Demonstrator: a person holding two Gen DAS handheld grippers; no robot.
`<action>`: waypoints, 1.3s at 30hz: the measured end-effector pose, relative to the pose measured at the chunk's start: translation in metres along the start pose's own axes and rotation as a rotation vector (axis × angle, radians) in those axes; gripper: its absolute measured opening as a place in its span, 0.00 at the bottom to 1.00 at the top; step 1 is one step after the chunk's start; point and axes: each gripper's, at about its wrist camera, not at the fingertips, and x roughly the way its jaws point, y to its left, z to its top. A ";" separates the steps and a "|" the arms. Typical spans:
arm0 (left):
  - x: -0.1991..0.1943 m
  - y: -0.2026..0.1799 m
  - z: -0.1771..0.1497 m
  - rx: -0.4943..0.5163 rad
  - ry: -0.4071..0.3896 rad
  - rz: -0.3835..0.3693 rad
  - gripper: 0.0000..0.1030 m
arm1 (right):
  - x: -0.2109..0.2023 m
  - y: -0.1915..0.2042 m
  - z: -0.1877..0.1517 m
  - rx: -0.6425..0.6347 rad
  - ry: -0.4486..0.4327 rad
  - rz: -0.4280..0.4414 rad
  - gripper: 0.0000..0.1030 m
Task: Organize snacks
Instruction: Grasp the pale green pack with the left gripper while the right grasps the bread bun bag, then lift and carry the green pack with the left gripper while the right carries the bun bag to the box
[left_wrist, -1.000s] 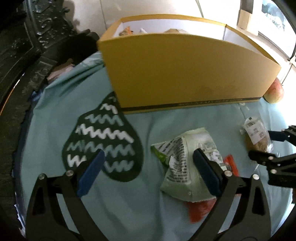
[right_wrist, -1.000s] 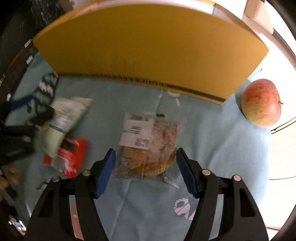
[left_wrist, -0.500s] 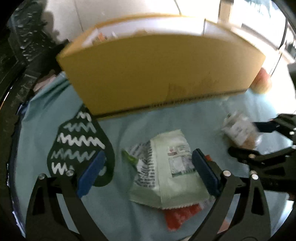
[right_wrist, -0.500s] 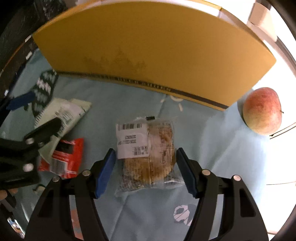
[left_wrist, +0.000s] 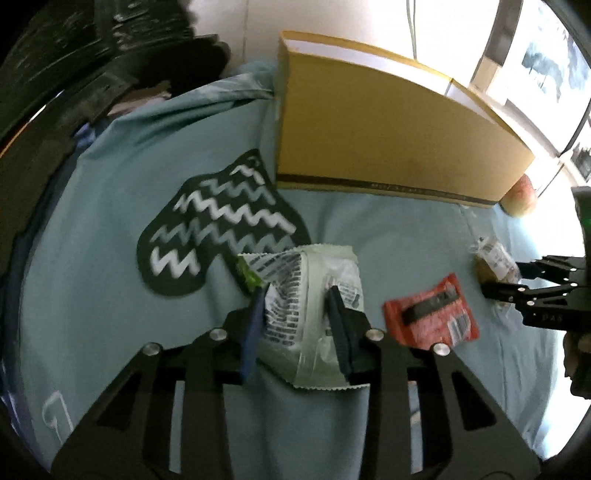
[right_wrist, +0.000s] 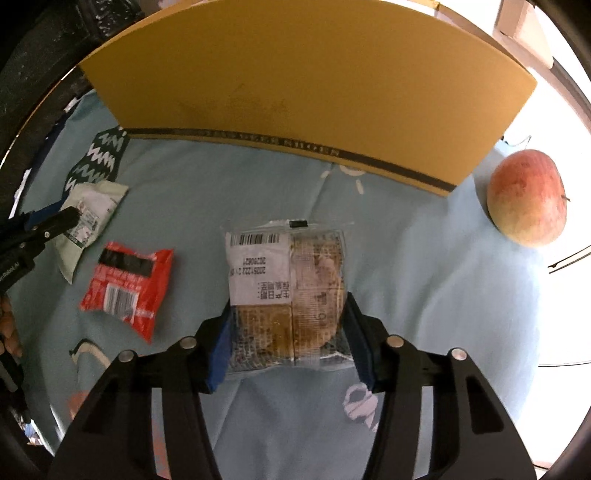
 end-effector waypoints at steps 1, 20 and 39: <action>-0.003 0.001 -0.003 0.011 -0.005 0.002 0.32 | -0.003 -0.005 -0.001 -0.002 -0.002 0.006 0.53; 0.008 -0.024 -0.025 0.140 0.047 0.049 0.42 | -0.021 -0.001 -0.036 0.013 0.019 -0.002 0.54; -0.096 -0.013 -0.045 0.019 -0.153 -0.135 0.41 | -0.081 -0.006 -0.057 0.023 -0.099 0.098 0.53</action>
